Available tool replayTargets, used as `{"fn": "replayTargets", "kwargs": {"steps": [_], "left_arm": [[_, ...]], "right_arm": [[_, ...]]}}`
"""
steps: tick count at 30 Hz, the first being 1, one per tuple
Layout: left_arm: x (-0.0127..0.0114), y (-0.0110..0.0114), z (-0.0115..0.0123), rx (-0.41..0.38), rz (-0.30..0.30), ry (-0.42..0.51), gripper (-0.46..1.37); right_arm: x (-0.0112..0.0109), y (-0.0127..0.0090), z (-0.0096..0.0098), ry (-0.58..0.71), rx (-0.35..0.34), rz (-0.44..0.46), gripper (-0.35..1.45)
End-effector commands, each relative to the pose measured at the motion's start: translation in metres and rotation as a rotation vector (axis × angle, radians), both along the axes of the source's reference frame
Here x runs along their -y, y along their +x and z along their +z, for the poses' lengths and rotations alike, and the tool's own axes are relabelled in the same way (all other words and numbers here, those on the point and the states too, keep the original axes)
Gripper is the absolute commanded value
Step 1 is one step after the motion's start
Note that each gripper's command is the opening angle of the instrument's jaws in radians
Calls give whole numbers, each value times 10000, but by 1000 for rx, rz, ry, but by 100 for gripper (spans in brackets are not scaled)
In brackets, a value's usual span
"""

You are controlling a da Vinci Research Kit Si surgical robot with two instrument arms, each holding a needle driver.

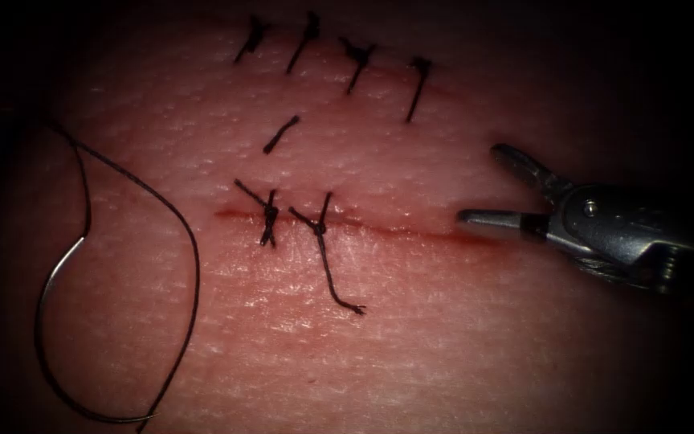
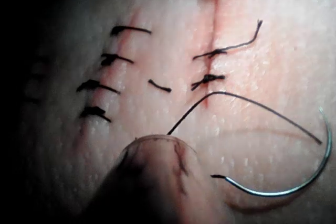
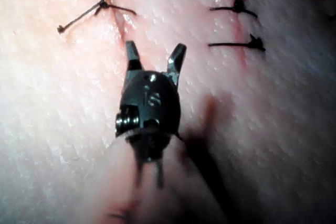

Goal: Wound Closure
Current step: Set the suture down onto the skin with the left hand.

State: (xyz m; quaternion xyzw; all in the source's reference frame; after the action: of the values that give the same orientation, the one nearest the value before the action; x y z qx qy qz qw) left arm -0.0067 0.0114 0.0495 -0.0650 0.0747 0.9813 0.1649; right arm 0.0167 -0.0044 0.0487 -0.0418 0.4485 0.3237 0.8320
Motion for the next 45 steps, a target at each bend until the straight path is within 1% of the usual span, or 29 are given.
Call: {"fn": "replayTargets", "kwargs": {"steps": [1,3,5,6,7,8,9,10,11,13,16,17,19,21,23,24,25,27,29,30,31,32,34,35,36,37,39,42,45], "left_arm": [[-5,-1,-6,-19,-12,-7,-35],[-17,-4,-10,-30,-26,-18,-35],[-27,-12,-4,-27,-43,-22,-32],[-30,-17,1,-30,-41,-25,7],[-31,-22,7,-31,-50,-28,25],[-30,-26,14,-38,-52,-27,58],[-24,-30,27,-53,-51,-25,82],[-19,-33,35,-64,-46,-24,115],[-14,-34,42,-72,-42,-24,125],[-5,-37,54,-78,-42,-34,134],[6,-39,62,-61,-44,-32,135],[12,-39,61,-25,-70,-10,136],[16,-40,57,5,-80,14,136],[19,-44,49,59,-103,37,136],[21,-52,36,173,-125,78,136],[21,-55,33,204,-128,86,136],[22,-60,24,296,-129,113,136],[26,-65,16,355,-126,138,136],[39,-76,7,386,-124,155,136],[46,-82,5,386,-118,173,136],[59,-91,4,373,-104,206,136],[62,-92,4,371,-100,213,136],[89,-103,13,342,-73,239,136],[100,-105,20,337,-79,241,136],[102,-106,22,339,-84,242,136],[112,-107,33,350,-96,241,136],[120,-106,46,373,-115,251,136],[126,-99,66,375,-138,246,136],[133,-85,88,396,-149,250,136]], "right_arm": [[0,0,0,4,-4,-7,140],[0,0,0,4,-4,-7,139],[1,0,0,4,-4,-7,139],[1,0,-1,4,-4,-7,140],[1,0,-1,4,-5,-8,140],[2,0,-1,4,-5,-8,140],[2,0,-1,4,-5,-8,140],[3,-1,-2,4,-5,-9,140],[3,-1,-2,4,-5,-9,140],[3,-2,-2,4,-5,-9,140],[3,-1,-2,4,-5,-8,140],[3,0,-2,4,-4,-7,140],[3,0,-1,0,-2,-10,140],[3,1,-1,0,-1,-10,141],[3,2,-1,-1,0,-9,142],[4,2,-1,-3,-2,-7,142],[4,3,0,-3,-1,-7,142],[4,4,0,-7,1,-10,143],[5,5,0,-6,4,-10,143],[5,6,0,-6,4,-10,143],[5,6,0,-6,4,-10,143],[5,6,0,-6,4,-10,143],[6,5,0,-5,5,-12,143],[7,5,-1,-5,5,-12,143],[7,5,-1,-5,5,-12,143],[8,6,-1,-5,5,-12,143],[8,7,-1,-5,8,-9,143],[9,8,-1,-5,6,-11,143],[11,9,-1,-4,8,-12,143]]}}
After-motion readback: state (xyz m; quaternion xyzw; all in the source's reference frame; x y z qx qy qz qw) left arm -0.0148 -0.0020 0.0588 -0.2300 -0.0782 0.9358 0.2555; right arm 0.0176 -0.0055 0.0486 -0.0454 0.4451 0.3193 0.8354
